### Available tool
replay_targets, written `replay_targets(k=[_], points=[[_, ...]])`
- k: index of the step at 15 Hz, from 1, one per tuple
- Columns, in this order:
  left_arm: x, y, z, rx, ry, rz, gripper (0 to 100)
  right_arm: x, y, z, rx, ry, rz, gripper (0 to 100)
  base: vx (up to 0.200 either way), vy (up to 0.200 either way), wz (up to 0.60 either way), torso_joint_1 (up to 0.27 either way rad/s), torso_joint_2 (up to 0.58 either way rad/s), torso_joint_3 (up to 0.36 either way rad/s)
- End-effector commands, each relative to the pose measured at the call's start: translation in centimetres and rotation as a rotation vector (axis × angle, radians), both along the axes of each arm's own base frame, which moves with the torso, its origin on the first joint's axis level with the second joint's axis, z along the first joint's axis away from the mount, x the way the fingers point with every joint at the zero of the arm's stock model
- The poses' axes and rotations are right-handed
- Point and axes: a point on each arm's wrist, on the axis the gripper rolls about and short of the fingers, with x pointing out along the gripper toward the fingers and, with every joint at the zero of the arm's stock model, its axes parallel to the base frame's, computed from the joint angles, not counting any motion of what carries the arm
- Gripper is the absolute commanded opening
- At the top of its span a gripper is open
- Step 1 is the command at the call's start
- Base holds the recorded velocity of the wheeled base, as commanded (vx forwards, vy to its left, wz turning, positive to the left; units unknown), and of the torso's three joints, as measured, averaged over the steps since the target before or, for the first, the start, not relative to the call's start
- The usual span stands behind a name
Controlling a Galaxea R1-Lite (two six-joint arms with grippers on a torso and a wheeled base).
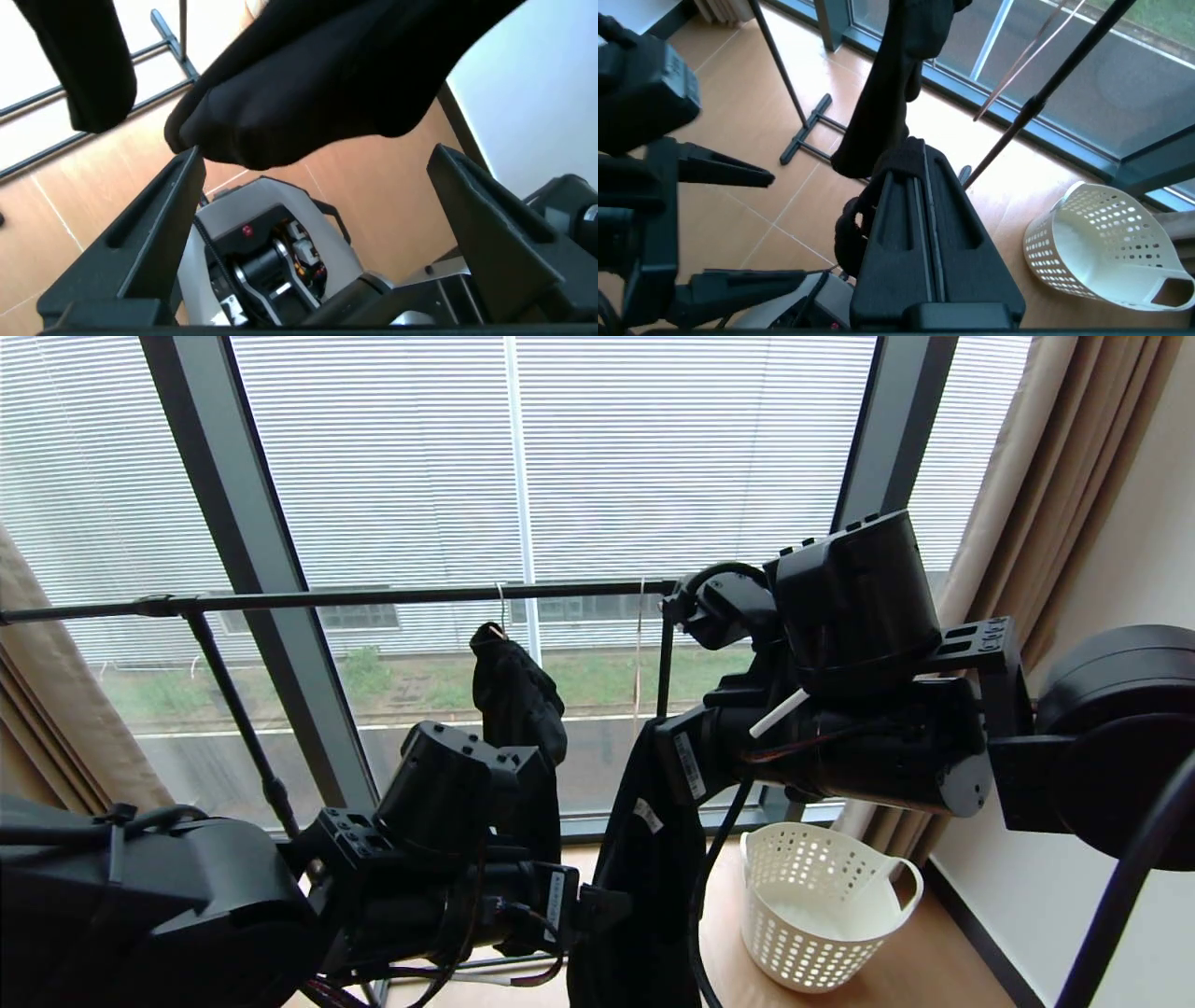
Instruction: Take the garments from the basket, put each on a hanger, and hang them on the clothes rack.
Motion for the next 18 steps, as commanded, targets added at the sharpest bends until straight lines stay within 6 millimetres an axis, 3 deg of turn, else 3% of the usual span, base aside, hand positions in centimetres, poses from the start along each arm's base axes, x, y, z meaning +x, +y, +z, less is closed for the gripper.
replay_targets(k=[1,3,11,18], points=[[0.1,-1.2,-1.0,0.015,0.026,-0.017,100,-0.1,0.1,-0.1,-0.003,0.002,0.003,0,0.0,0.0,0.0,0.0,0.0,0.0],[0.9,-2.7,-1.4,0.014,0.026,0.027,100,-0.2,-0.1,0.0,0.0,0.001,0.002,0,0.0,0.0,0.0,0.0,0.0,0.0],[3.8,-4.1,-3.6,0.058,0.025,0.165,100,-0.5,-0.4,0.0,-0.005,0.003,0.003,0,0.0,0.0,0.0,0.0,0.0,0.0],[5.1,-3.0,-4.0,0.087,0.014,0.237,100,-0.7,-0.6,0.4,0.005,-0.007,0.001,0,0.0,0.0,0.0,0.0,0.0,0.0]])
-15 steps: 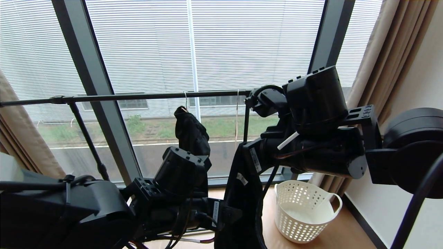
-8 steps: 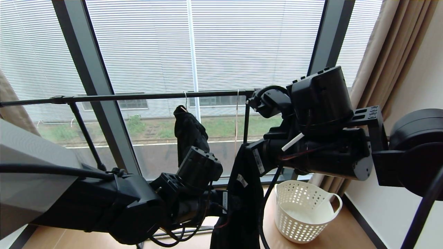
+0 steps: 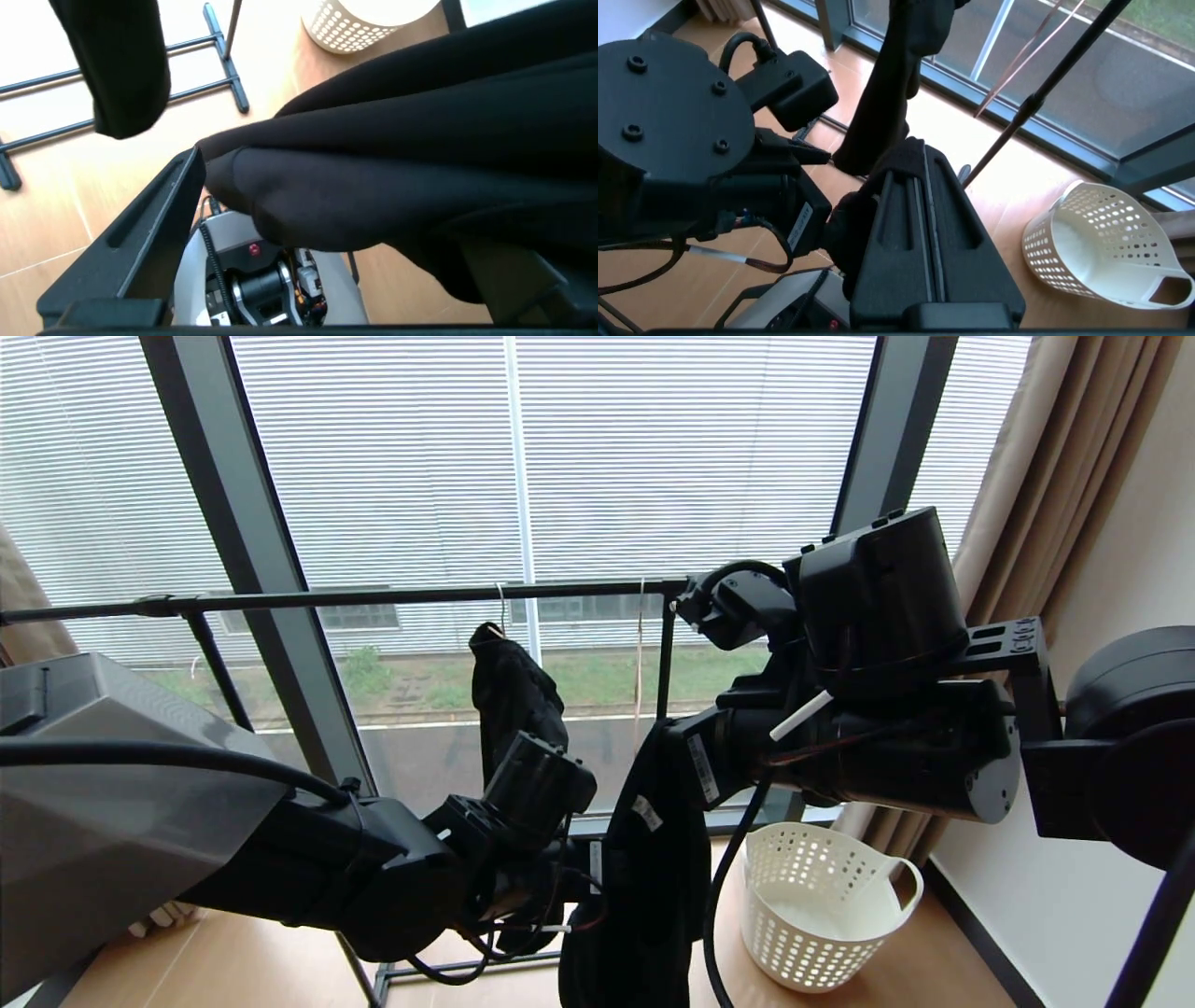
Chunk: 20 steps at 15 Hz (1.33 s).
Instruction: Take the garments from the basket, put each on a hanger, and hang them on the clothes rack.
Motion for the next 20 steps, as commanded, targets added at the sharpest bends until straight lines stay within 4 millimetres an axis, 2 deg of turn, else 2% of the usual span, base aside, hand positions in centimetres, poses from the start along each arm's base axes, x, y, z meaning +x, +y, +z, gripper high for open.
replay_targets(k=[1,13,14,16,20], points=[[0.2,0.2,0.1,0.007,-0.009,0.018,100,-0.1,-0.1,0.1,0.002,-0.002,0.0,0,0.0,0.0,0.0,0.0,0.0,0.0],[0.3,1.3,0.5,0.02,-0.026,0.061,100,0.4,-0.5,0.1,0.002,-0.004,-0.017,0,0.0,0.0,0.0,0.0,0.0,0.0],[0.3,1.4,0.7,0.018,-0.031,0.067,0,0.5,-0.6,0.0,0.001,-0.003,-0.022,0,0.0,0.0,0.0,0.0,0.0,0.0],[0.2,1.5,0.8,0.019,-0.033,0.069,0,0.5,-0.7,0.0,0.0,-0.004,-0.024,0,0.0,0.0,0.0,0.0,0.0,0.0],[-1.3,2.6,1.8,0.015,-0.039,0.062,0,1.7,-1.2,0.0,0.003,-0.007,-0.061,0,0.0,0.0,0.0,0.0,0.0,0.0]])
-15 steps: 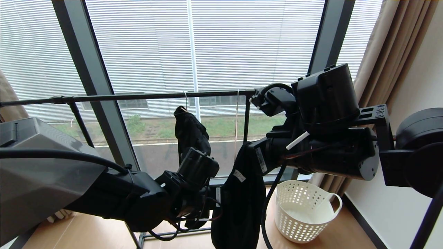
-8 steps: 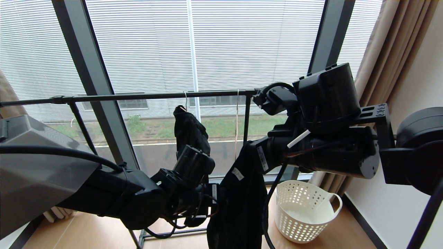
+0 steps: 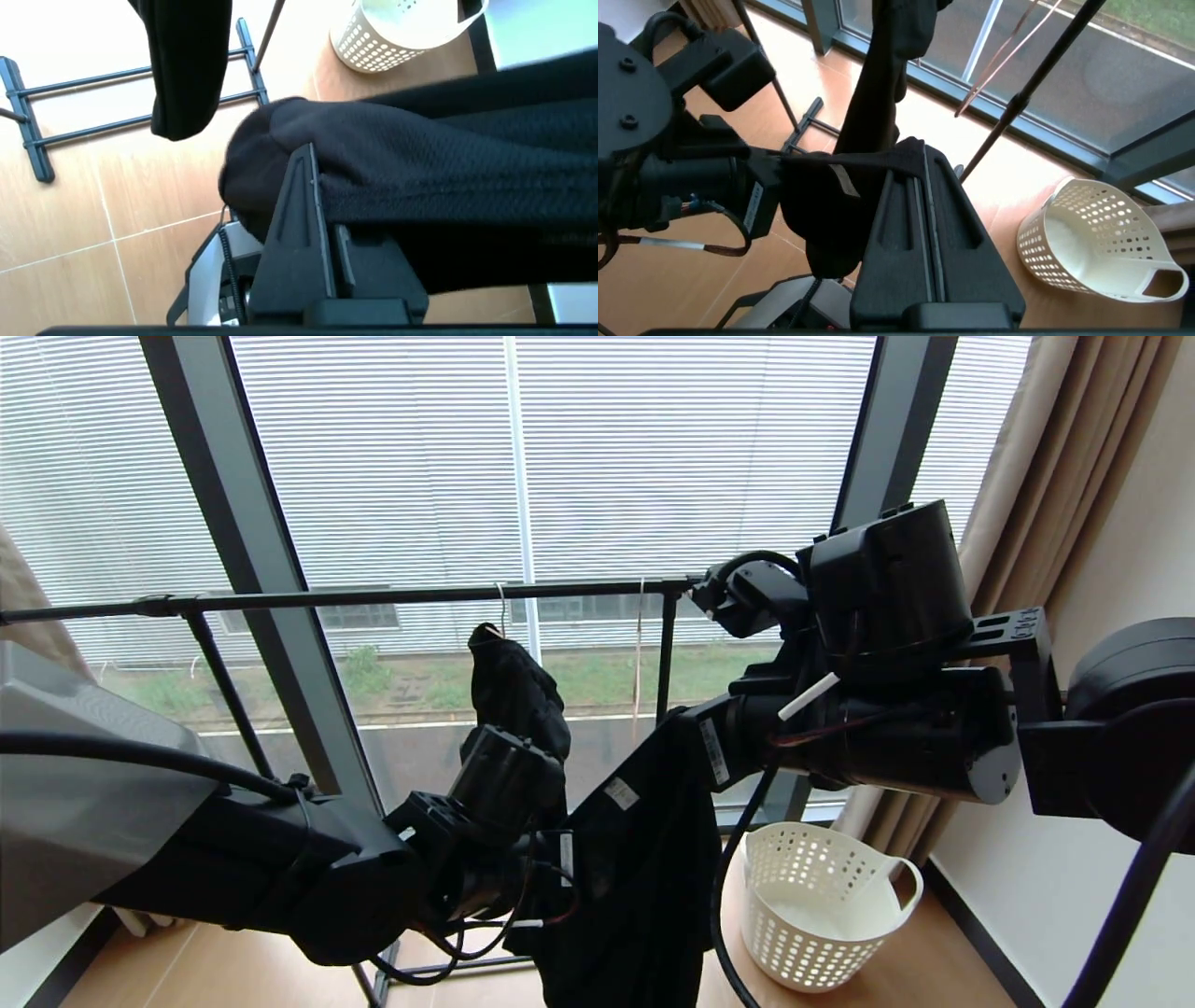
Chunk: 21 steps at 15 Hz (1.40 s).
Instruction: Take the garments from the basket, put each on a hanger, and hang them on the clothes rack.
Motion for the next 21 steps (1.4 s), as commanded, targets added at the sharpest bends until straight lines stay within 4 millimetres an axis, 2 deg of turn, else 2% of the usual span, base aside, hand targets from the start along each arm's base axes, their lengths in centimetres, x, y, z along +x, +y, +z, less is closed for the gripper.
replay_targets(k=[1,6,9,10,11,14,17,21], points=[[-1.3,1.0,1.3,-0.013,-0.019,-0.005,0,1.0,-0.1,-0.2,-0.002,0.003,-0.023,0,0.0,0.0,0.0,0.0,0.0,0.0],[-3.1,2.9,4.3,-0.034,-0.096,-0.027,0,3.0,-1.1,-0.8,-0.013,0.014,-0.08,0,0.0,0.0,0.0,0.0,0.0,0.0],[-3.1,3.9,5.4,-0.043,-0.135,-0.013,0,3.3,-1.5,-1.0,-0.032,0.011,-0.085,0,0.0,0.0,0.0,0.0,0.0,0.0],[-2.5,4.9,6.8,-0.047,-0.186,0.007,0,3.8,-2.2,-1.0,-0.05,0.004,-0.097,0,0.0,0.0,0.0,0.0,0.0,0.0],[-2.2,5.3,7.2,-0.048,-0.203,0.017,0,3.9,-2.5,-1.0,-0.051,0.004,-0.105,0,0.0,0.0,0.0,0.0,0.0,0.0],[-1.3,5.4,9.1,-0.053,-0.246,0.026,0,3.9,-2.8,-1.6,-0.102,0.004,-0.088,0,0.0,0.0,0.0,0.0,0.0,0.0],[-0.5,5.6,10.7,-0.04,-0.27,0.027,0,3.3,-4.0,-2.4,-0.191,-0.02,-0.052,0,0.0,0.0,0.0,0.0,0.0,0.0],[-0.3,5.3,11.7,-0.029,-0.313,-0.004,0,2.0,-4.5,-0.5,-0.16,-0.082,-0.058,0,0.0,0.0,0.0,0.0,0.0,0.0]])
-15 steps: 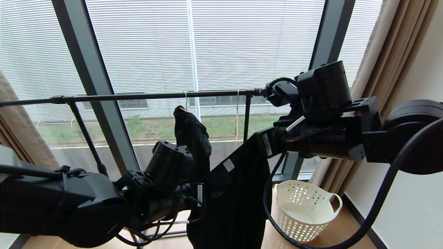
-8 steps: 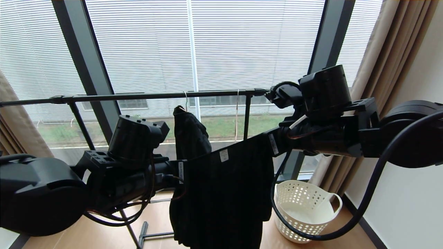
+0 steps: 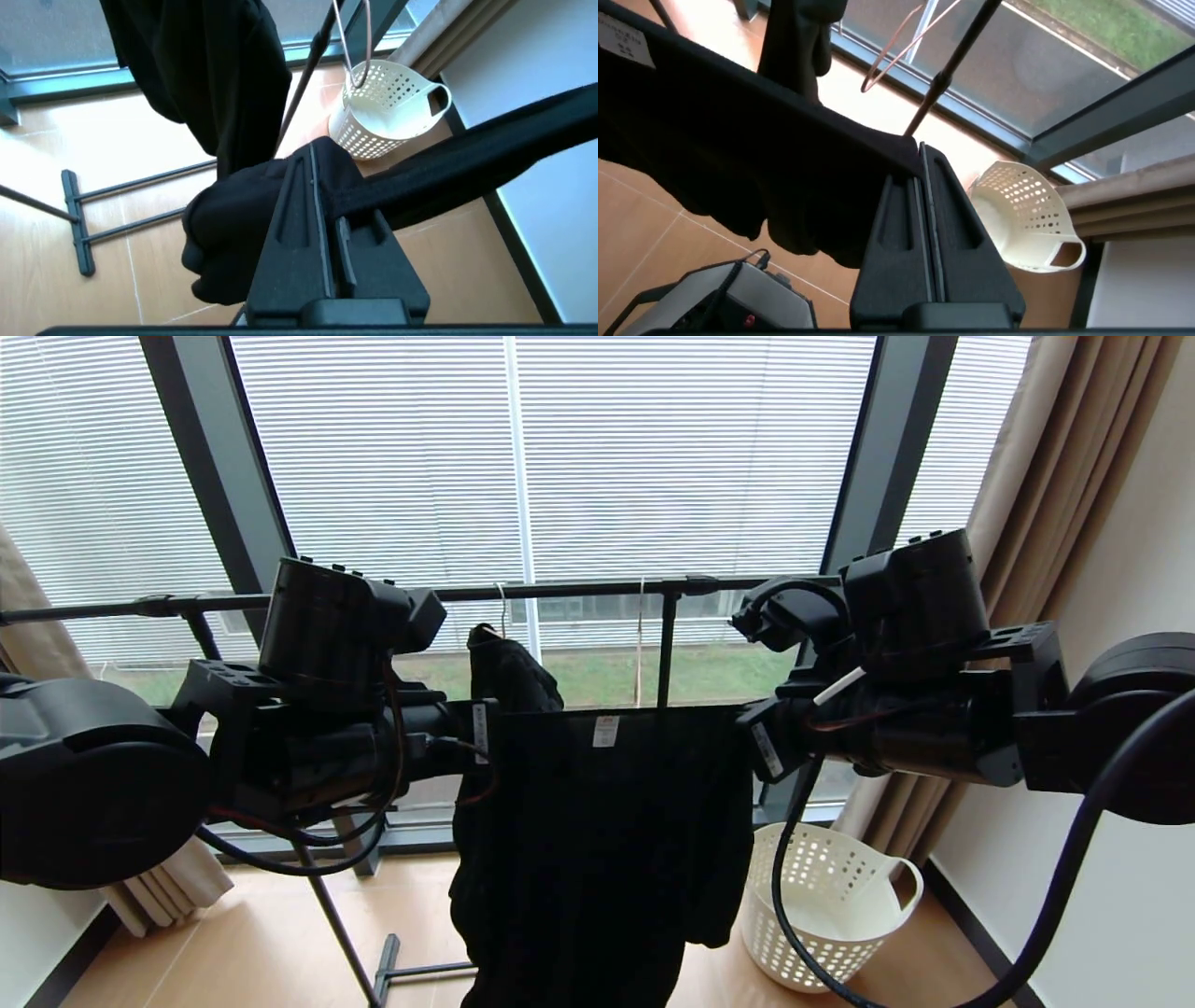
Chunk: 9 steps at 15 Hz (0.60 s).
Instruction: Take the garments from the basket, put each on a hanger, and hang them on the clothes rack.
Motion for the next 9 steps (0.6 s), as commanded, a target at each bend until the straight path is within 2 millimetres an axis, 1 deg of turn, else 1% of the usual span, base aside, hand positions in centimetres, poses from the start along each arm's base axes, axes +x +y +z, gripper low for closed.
replay_targets(k=[1,2,4,5,7,8,9], points=[[0.1,-0.2,0.5,-0.006,-0.018,-0.005,0,-0.9,-0.6,1.5,0.022,-0.04,-0.004,0,0.0,0.0,0.0,0.0,0.0,0.0],[0.5,-0.3,0.9,-0.01,-0.032,-0.008,0,-1.5,-1.1,2.2,0.03,-0.054,-0.003,0,0.0,0.0,0.0,0.0,0.0,0.0],[1.4,-1.0,2.1,-0.021,-0.067,-0.014,0,-2.6,-1.8,2.5,-0.003,-0.072,0.019,0,0.0,0.0,0.0,0.0,0.0,0.0],[1.7,-1.2,2.7,-0.028,-0.082,-0.015,0,-3.1,-2.2,2.4,-0.033,-0.079,0.039,0,0.0,0.0,0.0,0.0,0.0,0.0],[3.1,-2.1,4.1,-0.038,-0.099,-0.017,0,-4.8,-3.0,1.9,-0.121,-0.093,0.107,0,0.0,0.0,0.0,0.0,0.0,0.0],[3.4,-2.4,4.4,-0.034,-0.098,-0.02,0,-5.5,-2.8,1.4,-0.151,-0.088,0.147,0,0.0,0.0,0.0,0.0,0.0,0.0],[3.9,-2.9,4.8,-0.035,-0.099,-0.026,0,-6.8,-2.1,0.9,-0.177,-0.082,0.214,0,0.0,0.0,0.0,0.0,0.0,0.0]])
